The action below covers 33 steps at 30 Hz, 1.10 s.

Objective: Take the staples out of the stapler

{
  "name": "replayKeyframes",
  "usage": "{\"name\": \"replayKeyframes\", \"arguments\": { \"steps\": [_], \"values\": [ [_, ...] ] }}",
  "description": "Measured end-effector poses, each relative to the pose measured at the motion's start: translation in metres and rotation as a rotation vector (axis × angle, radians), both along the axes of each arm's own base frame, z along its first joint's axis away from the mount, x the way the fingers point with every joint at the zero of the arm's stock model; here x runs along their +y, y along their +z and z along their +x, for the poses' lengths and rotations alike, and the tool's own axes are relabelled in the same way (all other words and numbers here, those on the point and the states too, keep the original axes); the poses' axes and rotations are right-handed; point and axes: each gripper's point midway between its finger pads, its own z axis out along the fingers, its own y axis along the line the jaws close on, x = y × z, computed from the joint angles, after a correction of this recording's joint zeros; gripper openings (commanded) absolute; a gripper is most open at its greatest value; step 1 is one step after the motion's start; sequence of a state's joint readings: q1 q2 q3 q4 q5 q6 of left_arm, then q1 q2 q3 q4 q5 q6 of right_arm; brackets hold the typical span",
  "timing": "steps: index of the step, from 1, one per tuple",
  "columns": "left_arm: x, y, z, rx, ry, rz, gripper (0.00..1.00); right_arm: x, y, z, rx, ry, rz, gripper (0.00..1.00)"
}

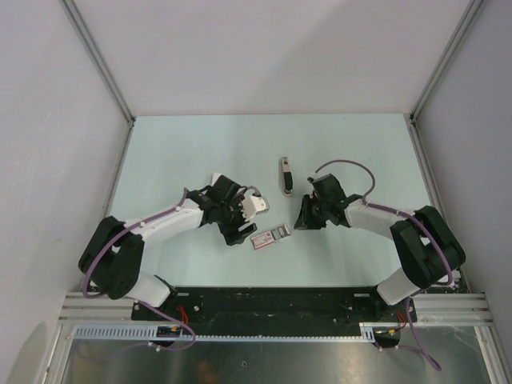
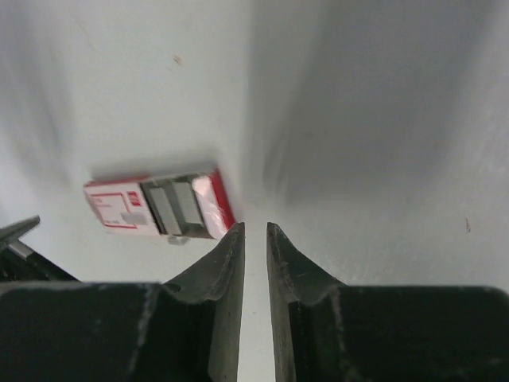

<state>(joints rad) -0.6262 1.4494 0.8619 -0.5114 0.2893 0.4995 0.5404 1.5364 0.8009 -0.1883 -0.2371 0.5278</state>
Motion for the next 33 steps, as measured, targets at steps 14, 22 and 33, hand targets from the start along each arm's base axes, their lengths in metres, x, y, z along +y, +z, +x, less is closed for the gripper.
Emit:
{"name": "replayKeyframes", "arguments": {
  "steps": [14, 22, 33],
  "values": [
    [-0.001, -0.035, -0.008, 0.021, -0.078, 0.144, 0.77, 0.009, -0.017, -0.006, 0.097, -0.035, 0.226, 0.21],
    [-0.007, -0.036, -0.007, 0.010, -0.093, 0.156, 0.77, 0.011, -0.022, -0.005, 0.112, -0.049, 0.249, 0.17],
    [-0.016, -0.037, -0.004, -0.007, -0.108, 0.154, 0.76, 0.019, -0.024, -0.005, 0.113, -0.047, 0.268, 0.11]
  ]
}}
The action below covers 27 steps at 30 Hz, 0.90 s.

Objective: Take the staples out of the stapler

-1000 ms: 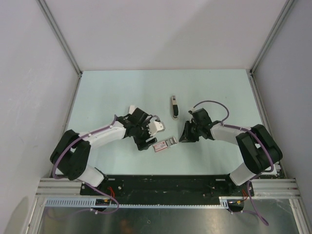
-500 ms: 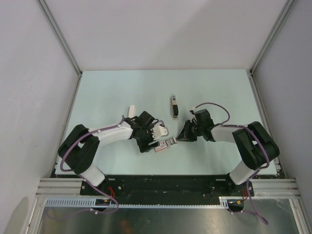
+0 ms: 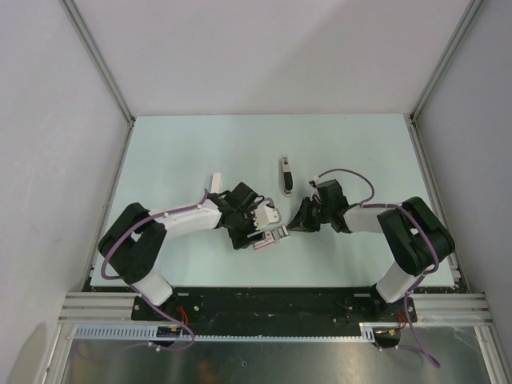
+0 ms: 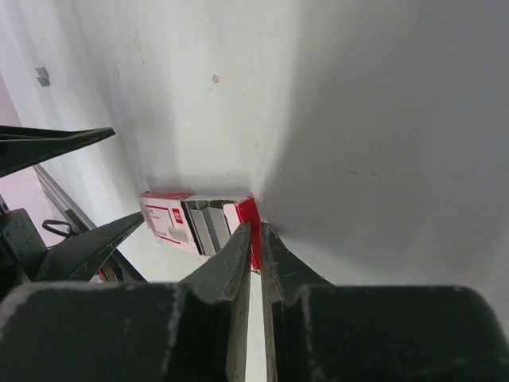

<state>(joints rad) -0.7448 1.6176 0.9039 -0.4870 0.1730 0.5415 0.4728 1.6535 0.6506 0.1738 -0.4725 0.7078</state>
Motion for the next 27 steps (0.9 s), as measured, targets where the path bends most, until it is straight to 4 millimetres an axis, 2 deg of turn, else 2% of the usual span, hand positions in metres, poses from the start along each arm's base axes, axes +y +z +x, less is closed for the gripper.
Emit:
{"name": "replayKeyframes", "arguments": {
  "steps": [15, 27],
  "values": [
    [-0.002, 0.001, 0.002, -0.019, -0.003, 0.001, 0.76, 0.025, 0.001, -0.012, -0.015, 0.047, 0.024, 0.07],
    [-0.002, 0.001, 0.003, -0.023, -0.001, 0.002, 0.76, 0.050, 0.001, -0.029, -0.020, 0.090, 0.035, 0.06]
  ]
}}
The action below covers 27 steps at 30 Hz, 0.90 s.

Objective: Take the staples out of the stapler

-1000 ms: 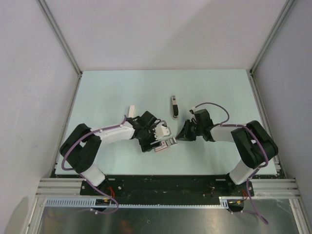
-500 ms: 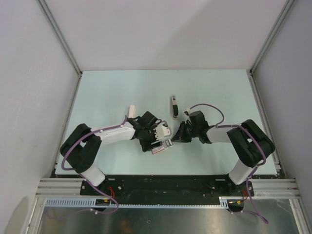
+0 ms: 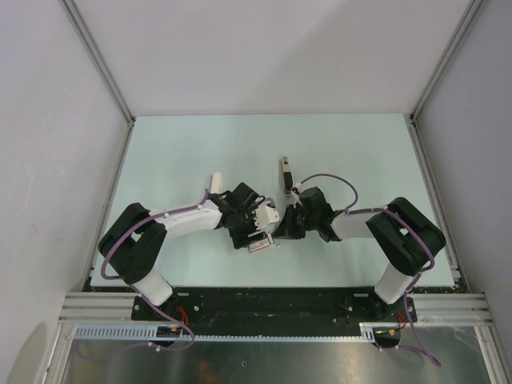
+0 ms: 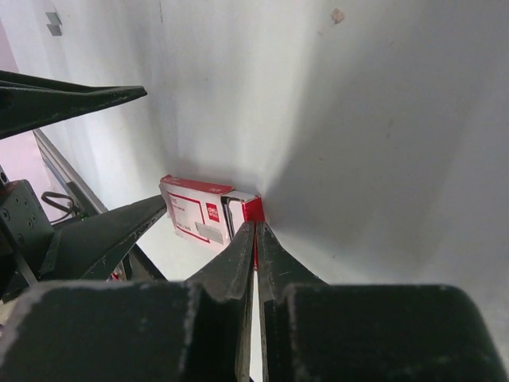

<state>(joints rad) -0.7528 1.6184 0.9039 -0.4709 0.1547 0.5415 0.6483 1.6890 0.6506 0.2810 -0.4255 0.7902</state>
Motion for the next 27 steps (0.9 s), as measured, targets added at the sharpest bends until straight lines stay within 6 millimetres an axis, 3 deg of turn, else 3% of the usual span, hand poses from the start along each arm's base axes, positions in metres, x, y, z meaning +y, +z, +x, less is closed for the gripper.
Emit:
{"name": "replayKeyframes", "arguments": {
  "steps": [12, 18, 21, 23, 25, 27],
  "values": [
    [0.000, 0.000, 0.000, 0.004, -0.001, 0.005, 0.76, 0.015, 0.001, -0.009, -0.011, 0.020, 0.015, 0.06],
    [0.000, 0.000, 0.001, 0.011, 0.001, 0.016, 0.78, 0.015, 0.000, -0.009, -0.010, 0.018, 0.012, 0.13],
    [0.000, 0.000, 0.003, 0.003, 0.004, 0.019, 0.82, 0.011, -0.001, -0.008, -0.001, 0.011, 0.003, 0.29],
    [0.000, 0.002, 0.007, -0.008, 0.010, 0.016, 0.85, 0.003, 0.001, -0.006, 0.008, 0.001, -0.011, 0.52],
    [0.000, 0.006, 0.012, -0.019, 0.020, 0.008, 0.88, -0.009, 0.009, 0.000, -0.004, -0.022, -0.022, 0.85],
    [0.001, 0.018, 0.018, -0.035, 0.037, -0.009, 0.91, -0.022, 0.023, 0.010, -0.038, -0.054, -0.026, 0.96]
  ]
}}
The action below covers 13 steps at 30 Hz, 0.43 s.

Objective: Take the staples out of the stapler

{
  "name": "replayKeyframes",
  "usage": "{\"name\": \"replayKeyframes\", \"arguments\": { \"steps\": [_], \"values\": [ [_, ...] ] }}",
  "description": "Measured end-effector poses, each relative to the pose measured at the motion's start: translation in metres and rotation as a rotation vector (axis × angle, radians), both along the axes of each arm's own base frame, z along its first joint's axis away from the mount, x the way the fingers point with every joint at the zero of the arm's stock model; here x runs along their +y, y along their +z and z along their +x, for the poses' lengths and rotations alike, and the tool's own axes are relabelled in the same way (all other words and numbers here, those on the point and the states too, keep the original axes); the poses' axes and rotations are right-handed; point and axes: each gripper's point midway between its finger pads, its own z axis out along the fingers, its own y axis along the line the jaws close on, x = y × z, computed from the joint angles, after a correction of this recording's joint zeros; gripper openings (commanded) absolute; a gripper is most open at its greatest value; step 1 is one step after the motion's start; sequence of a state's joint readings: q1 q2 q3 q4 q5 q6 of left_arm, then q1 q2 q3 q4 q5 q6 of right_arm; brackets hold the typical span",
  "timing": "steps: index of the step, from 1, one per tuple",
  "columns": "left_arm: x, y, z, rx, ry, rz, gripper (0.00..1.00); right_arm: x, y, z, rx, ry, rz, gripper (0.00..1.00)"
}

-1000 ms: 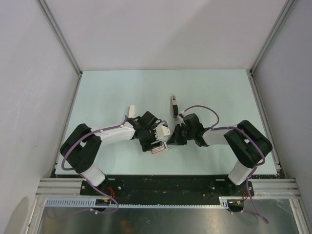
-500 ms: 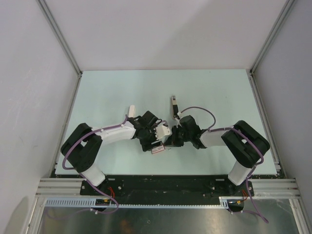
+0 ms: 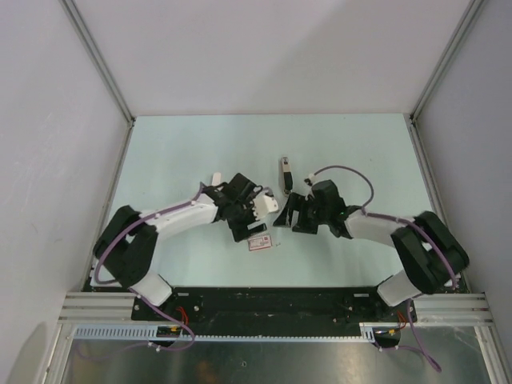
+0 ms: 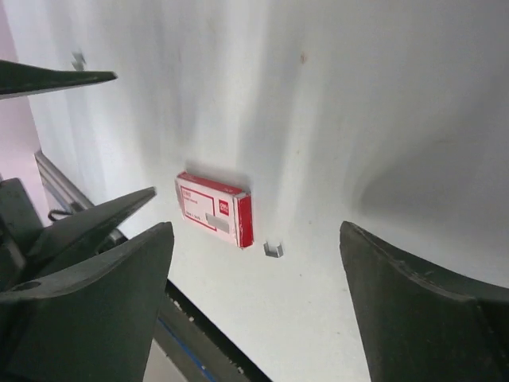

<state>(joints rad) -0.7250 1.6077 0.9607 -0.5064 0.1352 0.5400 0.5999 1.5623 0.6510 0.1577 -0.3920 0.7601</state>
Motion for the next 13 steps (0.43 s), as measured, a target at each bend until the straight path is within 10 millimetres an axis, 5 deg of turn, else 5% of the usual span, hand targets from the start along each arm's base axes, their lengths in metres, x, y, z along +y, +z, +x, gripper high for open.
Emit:
{"name": "replayKeyframes", "arguments": {
  "steps": [3, 9, 13],
  "values": [
    [0.003, 0.033, 0.013, -0.055, 0.034, -0.050, 0.95, -0.020, 0.022, 0.013, -0.080, -0.047, -0.022, 0.99],
    [0.018, 0.132, 0.043, -0.255, 0.145, -0.227, 0.99, -0.050, 0.065, 0.019, -0.231, -0.092, -0.086, 0.99],
    [0.040, 0.163, 0.051, -0.309, 0.242, -0.295, 0.99, -0.063, 0.089, 0.019, -0.316, -0.105, -0.107, 0.99]
  ]
}}
